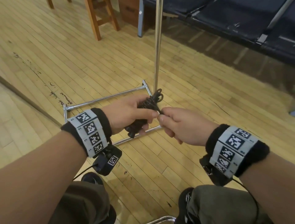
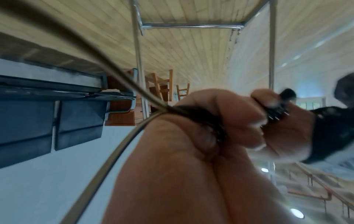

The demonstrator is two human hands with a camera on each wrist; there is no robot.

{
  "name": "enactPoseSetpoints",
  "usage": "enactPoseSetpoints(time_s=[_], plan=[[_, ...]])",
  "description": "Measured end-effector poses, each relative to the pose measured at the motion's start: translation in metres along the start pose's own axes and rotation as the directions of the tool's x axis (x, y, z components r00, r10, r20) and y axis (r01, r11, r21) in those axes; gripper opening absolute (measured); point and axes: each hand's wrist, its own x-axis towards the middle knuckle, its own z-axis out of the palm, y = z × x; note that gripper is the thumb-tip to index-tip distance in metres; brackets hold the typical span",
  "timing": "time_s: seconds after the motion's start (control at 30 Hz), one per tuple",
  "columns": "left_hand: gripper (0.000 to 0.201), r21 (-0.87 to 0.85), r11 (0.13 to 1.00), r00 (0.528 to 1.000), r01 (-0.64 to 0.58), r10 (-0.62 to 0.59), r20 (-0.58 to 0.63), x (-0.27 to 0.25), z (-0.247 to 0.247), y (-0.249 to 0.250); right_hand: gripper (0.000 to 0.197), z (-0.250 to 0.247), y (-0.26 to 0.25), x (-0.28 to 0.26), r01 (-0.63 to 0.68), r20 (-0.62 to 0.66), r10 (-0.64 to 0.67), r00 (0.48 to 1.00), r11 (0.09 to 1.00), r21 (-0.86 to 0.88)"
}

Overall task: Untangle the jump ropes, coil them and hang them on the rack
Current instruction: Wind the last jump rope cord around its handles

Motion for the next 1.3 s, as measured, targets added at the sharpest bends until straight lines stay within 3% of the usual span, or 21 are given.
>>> enactPoseSetpoints(time_s=[0.17,0.27,0.33,0.4,0.53,0.63,0.77,0.83,0.9,1.0,1.07,1.1,1.2,1.3], plan=[[0.02,-0.075,0.997,0.987,0.004,0.008,0.159,-0.001,0.013,0.003,0.027,-0.005,0.018,0.009,0.002,-0.014,-0.002,1.0,1.0,-0.03],[0.045,0.099,0.995,0.989,0.018,-0.032,0.142,-0.002,0.027,0.002,0.036,-0.002,0.02,0.009,-0.043,0.041,0.05,0.998,0.987,-0.153],[0.045,0.207,0.977,0.988,0.047,-0.076,0.135,-0.003,0.033,0.001,0.041,-0.002,0.02,0.01,-0.05,0.104,0.083,0.991,0.956,-0.291],[0.039,0.249,0.967,0.988,0.051,-0.086,0.132,-0.004,0.038,0.0,0.028,0.001,0.02,0.014,-0.04,0.145,0.103,0.984,0.922,-0.385],[0.03,0.169,0.985,0.999,0.039,-0.039,-0.003,-0.007,0.043,0.002,0.023,0.012,0.02,0.02,-0.057,0.12,0.109,0.987,0.927,-0.37],[0.034,0.055,0.998,0.998,0.024,-0.02,-0.066,-0.008,0.035,0.005,0.029,0.017,0.019,0.019,-0.106,0.075,0.123,0.99,0.975,-0.193],[0.029,0.039,0.999,0.995,0.027,-0.03,0.09,-0.011,0.037,0.006,0.024,0.009,0.017,0.024,-0.058,0.196,0.123,0.973,0.949,-0.309],[0.026,0.132,0.988,0.975,0.079,-0.104,0.199,-0.015,0.041,0.004,0.014,0.002,0.015,0.027,-0.019,0.23,0.107,0.967,0.935,-0.355],[0.027,0.326,0.936,0.947,0.134,-0.217,0.235,-0.018,0.048,-0.001,0.009,-0.004,0.007,0.027,-0.031,0.174,0.096,0.98,0.939,-0.344],[0.039,0.665,0.719,0.929,0.201,-0.355,0.102,-0.016,0.06,-0.012,0.016,-0.006,-0.011,0.027,0.008,0.106,0.056,0.993,0.852,-0.524],[0.039,0.737,0.624,0.932,0.26,-0.361,-0.023,-0.011,0.06,-0.018,0.01,-0.003,-0.023,0.027,0.04,0.096,0.036,0.995,0.725,-0.687],[0.036,0.732,0.617,0.934,0.289,-0.349,-0.074,-0.009,0.057,-0.02,0.01,-0.002,-0.029,0.026,0.047,0.08,0.015,0.997,0.693,-0.719],[0.023,0.616,0.707,0.938,0.346,-0.253,-0.236,-0.002,0.041,-0.02,0.016,-0.002,-0.04,0.019,0.049,0.037,-0.032,0.999,0.732,-0.68],[0.014,0.395,0.868,0.923,0.301,-0.161,-0.349,0.003,0.018,-0.017,0.019,-0.001,-0.04,0.011,0.036,-0.008,-0.048,0.999,0.836,-0.548]])
